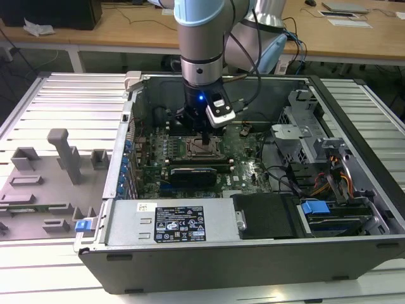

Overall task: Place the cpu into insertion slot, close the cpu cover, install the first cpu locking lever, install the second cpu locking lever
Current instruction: 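Install the first cpu locking lever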

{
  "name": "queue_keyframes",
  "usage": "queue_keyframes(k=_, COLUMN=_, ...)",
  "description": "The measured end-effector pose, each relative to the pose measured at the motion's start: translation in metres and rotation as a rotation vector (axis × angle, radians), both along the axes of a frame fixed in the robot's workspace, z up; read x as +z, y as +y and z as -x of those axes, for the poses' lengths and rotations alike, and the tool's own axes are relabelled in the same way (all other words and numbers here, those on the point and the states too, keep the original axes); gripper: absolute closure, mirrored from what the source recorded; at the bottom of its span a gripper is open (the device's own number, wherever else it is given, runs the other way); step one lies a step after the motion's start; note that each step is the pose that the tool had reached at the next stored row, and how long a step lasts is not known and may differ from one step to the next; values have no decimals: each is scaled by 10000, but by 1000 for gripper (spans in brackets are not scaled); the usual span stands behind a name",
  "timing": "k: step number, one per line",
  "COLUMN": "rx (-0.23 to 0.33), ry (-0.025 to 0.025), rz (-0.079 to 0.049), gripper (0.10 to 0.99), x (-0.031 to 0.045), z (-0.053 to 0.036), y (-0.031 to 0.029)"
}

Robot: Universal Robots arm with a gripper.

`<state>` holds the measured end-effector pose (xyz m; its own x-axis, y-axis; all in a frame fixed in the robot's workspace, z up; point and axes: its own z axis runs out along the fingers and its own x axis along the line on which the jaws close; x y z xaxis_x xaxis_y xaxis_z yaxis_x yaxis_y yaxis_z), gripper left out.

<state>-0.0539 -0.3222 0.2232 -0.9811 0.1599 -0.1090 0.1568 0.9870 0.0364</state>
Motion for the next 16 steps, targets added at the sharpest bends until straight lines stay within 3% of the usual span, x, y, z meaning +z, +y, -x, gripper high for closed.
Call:
queue_keyframes(k=5, rx=0, ry=0, rz=0, gripper=980, x=23, z=0, y=0)
queue_keyframes(k=6, rx=3, ry=50, rz=-25, gripper=980, x=23, z=-1, y=-1)
queue_keyframes(k=8, rx=-1, ry=304, rz=-70, gripper=980, x=21, z=-5, y=-3)
queue_keyframes(k=9, rx=-1, ry=351, rz=-71, gripper=980, x=21, z=-6, y=-3)
queue_keyframes(k=13, rx=18, ry=353, rz=-71, gripper=980, x=21, z=-6, y=-3)
queue_keyframes(k=16, rx=563, ry=353, rz=-63, gripper=980, x=19, z=-6, y=-3)
